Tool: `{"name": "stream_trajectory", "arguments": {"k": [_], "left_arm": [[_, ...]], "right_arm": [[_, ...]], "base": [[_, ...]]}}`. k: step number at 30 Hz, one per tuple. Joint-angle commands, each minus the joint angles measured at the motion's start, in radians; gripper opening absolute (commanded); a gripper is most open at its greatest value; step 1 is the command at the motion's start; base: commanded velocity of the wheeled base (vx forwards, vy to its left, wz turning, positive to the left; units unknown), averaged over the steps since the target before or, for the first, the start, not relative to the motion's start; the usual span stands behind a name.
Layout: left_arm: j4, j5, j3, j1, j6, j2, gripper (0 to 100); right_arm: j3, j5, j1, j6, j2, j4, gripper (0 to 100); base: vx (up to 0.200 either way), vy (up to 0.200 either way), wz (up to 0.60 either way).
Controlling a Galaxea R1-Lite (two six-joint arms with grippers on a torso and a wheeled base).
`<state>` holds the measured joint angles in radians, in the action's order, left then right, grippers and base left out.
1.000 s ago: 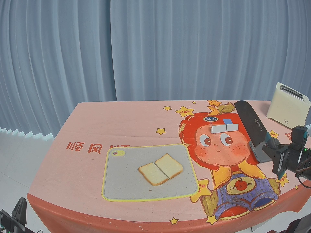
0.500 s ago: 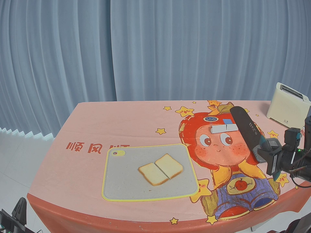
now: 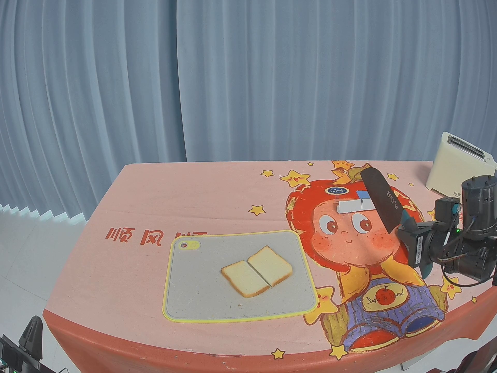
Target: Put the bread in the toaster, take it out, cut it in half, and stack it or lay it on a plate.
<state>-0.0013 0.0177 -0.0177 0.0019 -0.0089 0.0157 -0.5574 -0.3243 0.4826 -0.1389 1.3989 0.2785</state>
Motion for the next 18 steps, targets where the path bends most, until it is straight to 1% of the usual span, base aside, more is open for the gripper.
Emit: {"name": "stream_trajectory", "arguments": {"k": [1,18], "left_arm": [[0.000,0.001,0.018,0.000,0.000,-0.013,0],[0.000,0.001,0.018,0.001,0.000,-0.011,0]], "right_arm": [[0.002,-0.001,-0.030,0.001,0.064,0.008,0],[-0.001,-0.001,-0.038,0.001,0.115,0.011,0]], "base": [[0.000,0.000,0.00],[0.000,0.000,0.00]]}}
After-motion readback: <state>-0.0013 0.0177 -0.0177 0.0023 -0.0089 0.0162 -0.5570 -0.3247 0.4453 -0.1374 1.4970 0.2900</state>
